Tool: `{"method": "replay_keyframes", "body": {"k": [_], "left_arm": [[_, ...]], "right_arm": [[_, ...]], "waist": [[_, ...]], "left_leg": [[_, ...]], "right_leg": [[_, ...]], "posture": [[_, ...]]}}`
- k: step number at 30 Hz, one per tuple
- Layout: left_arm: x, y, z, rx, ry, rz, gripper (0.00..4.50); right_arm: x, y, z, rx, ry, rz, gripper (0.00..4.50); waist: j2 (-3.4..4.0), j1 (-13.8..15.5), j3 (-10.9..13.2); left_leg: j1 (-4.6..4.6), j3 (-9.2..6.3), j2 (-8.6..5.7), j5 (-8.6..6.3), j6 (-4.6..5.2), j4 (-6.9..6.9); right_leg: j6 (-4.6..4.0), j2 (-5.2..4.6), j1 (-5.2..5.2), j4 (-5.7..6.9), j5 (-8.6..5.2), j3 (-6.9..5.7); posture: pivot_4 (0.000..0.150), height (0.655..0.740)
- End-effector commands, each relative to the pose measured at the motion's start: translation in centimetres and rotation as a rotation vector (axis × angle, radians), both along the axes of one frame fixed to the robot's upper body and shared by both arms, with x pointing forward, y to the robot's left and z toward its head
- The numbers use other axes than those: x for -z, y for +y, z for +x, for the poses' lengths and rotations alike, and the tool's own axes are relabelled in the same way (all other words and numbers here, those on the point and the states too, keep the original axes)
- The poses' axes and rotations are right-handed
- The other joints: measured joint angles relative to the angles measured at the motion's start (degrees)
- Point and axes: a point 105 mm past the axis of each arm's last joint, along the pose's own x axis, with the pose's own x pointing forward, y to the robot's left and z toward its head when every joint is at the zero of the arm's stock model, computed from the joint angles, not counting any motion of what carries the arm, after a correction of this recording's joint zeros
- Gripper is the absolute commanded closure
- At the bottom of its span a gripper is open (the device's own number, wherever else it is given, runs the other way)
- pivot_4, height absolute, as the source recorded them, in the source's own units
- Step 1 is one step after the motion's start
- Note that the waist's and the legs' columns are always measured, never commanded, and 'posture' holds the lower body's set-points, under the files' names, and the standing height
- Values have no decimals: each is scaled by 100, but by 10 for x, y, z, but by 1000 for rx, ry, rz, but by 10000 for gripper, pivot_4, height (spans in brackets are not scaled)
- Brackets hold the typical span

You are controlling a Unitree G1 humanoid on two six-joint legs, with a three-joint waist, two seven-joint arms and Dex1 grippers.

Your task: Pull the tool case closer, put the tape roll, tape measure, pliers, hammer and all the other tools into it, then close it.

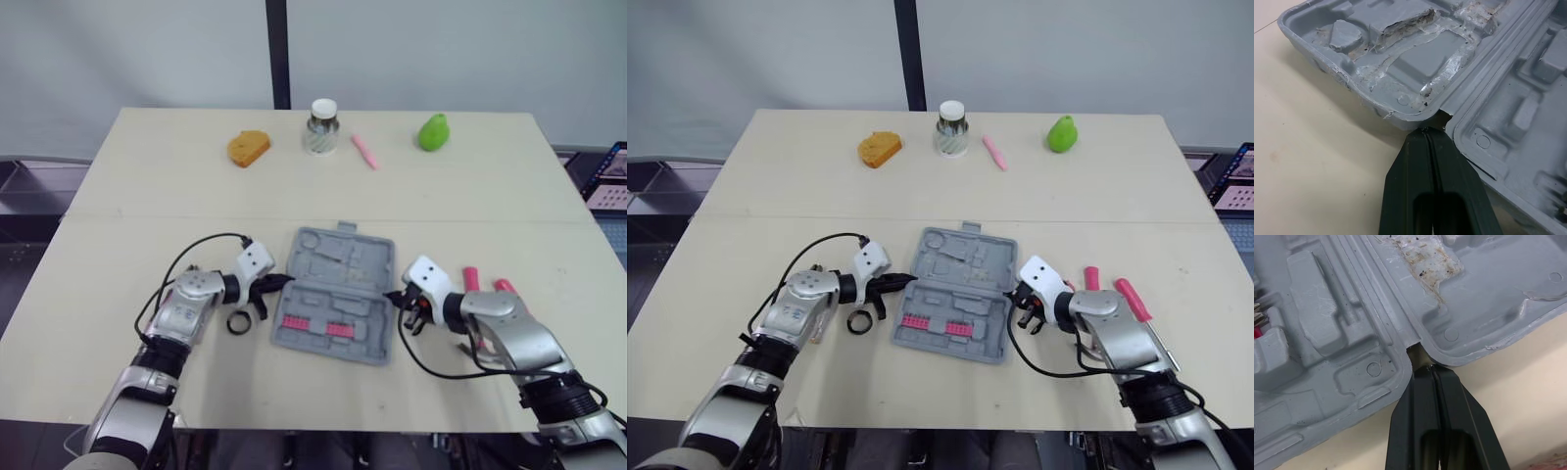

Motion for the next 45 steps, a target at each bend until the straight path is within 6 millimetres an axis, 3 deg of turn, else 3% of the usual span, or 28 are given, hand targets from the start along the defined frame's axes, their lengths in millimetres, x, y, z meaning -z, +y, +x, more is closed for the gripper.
{"method": "replay_keyframes", "body": {"k": [1,15,27,37,45], "left_arm": [[-6,-6,0,28,-18,-11,45000],[0,1,-53,171,108,89,45000],[9,12,-96,165,200,124,45000],[13,12,-110,156,237,120,45000],[20,13,-123,148,281,115,45000]], "right_arm": [[-8,7,-1,-36,-27,20,44359],[-12,19,-29,-231,40,39,44359],[-2,24,-65,-331,152,53,44359],[1,26,-86,-370,231,70,44359],[3,24,-91,-359,256,74,44359]], "waist": [[0,0,0],[0,-7,0],[1,10,0],[1,19,0],[1,21,0]], "left_leg": [[0,0,0,0,0,0],[0,2,23,-5,-9,4],[0,1,33,-11,-16,1],[0,1,35,-13,-18,1],[1,1,36,-14,-19,0]], "right_leg": [[0,0,0,0,0,0],[-7,21,-1,-5,4,5],[-12,28,-1,-12,3,8],[-15,28,-1,-13,2,8],[-16,29,0,-15,2,9]], "posture": [[1500,7400],[1500,7400],[1500,7400],[1500,7400],[1500,7400]]}}
